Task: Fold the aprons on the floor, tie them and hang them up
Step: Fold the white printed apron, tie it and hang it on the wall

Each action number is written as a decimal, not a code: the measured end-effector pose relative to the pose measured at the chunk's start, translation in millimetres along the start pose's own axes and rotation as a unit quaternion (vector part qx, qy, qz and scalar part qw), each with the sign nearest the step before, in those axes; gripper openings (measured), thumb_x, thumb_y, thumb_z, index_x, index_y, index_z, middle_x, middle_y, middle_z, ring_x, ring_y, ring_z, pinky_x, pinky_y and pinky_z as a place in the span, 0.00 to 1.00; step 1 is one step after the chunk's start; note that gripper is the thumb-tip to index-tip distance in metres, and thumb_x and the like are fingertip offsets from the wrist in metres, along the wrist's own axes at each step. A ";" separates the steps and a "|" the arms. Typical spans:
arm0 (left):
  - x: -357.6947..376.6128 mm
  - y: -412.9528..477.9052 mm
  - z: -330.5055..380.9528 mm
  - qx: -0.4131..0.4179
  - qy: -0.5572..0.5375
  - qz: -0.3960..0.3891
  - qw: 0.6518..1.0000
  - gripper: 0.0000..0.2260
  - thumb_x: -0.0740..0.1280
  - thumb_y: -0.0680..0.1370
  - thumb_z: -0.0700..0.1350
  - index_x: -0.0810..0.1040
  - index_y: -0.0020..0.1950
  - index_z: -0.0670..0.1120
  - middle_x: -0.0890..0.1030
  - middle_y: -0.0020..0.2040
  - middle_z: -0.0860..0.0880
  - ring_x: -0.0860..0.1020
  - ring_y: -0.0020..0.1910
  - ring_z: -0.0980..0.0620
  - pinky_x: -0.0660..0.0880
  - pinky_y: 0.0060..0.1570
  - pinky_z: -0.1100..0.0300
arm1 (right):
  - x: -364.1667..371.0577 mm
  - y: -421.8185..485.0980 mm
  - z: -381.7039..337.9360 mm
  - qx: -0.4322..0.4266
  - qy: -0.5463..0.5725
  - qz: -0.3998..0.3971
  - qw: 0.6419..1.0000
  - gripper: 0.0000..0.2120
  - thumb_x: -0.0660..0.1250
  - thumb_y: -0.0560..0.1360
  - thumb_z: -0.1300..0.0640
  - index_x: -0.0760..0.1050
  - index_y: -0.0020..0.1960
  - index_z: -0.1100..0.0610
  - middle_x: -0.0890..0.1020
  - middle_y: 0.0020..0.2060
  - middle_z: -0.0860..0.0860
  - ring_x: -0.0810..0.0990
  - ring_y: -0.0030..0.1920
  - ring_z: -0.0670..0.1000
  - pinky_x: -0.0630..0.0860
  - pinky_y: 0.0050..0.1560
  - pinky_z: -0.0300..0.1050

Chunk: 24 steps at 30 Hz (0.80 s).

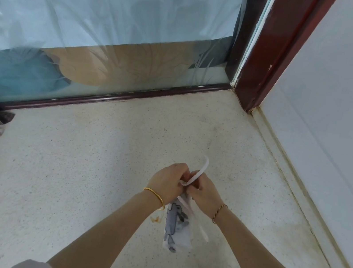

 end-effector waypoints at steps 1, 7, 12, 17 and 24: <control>0.1 -0.3 3.0 0.018 0.032 0.010 0.999 0.04 0.63 0.77 0.43 0.74 0.49 0.44 0.76 0.49 0.47 0.75 0.45 0.48 0.70 0.43 0.60 | 0.4 -0.5 0.7 0.009 0.028 0.001 1.000 0.10 0.62 0.76 0.65 0.71 0.43 0.50 0.76 0.36 0.46 0.73 0.36 0.42 0.69 0.36 0.32; -6.2 -6.4 10.9 0.094 0.039 0.069 0.992 0.04 0.60 0.79 0.40 0.74 0.49 0.41 0.71 0.48 0.45 0.73 0.38 0.46 0.70 0.38 0.58 | 8.5 -1.7 4.7 0.032 0.085 -0.054 0.994 0.17 0.59 0.79 0.64 0.76 0.36 0.50 0.74 0.27 0.47 0.69 0.29 0.45 0.67 0.31 0.36; -15.4 -5.2 5.5 0.108 -0.001 0.058 0.992 0.02 0.63 0.77 0.41 0.74 0.47 0.43 0.70 0.43 0.50 0.72 0.39 0.50 0.68 0.39 0.62 | 8.0 -2.9 11.4 0.059 0.165 -0.093 0.980 0.08 0.63 0.77 0.65 0.77 0.41 0.58 0.77 0.32 0.52 0.73 0.31 0.47 0.71 0.32 0.38; -12.7 3.4 -0.4 0.099 -0.082 0.005 0.992 0.03 0.68 0.73 0.40 0.76 0.44 0.46 0.74 0.40 0.54 0.71 0.40 0.55 0.67 0.39 0.68 | 3.0 -1.0 10.8 0.075 0.190 -0.083 0.975 0.03 0.67 0.75 0.63 0.77 0.46 0.63 0.81 0.36 0.56 0.80 0.36 0.52 0.79 0.37 0.41; -1.7 0.6 -12.3 0.041 -0.201 -0.032 0.978 0.04 0.68 0.75 0.39 0.75 0.43 0.47 0.76 0.39 0.55 0.74 0.38 0.57 0.72 0.41 0.69 | 3.4 2.3 19.7 0.084 0.069 -0.046 0.993 0.10 0.55 0.80 0.61 0.72 0.44 0.57 0.76 0.38 0.52 0.76 0.38 0.49 0.77 0.34 0.40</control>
Point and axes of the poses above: each hand's wrist, its own y-axis towards the middle knuckle, its own x-axis out of the palm, z = x × y, the point moved 10 cm from there along y, towards the middle knuckle
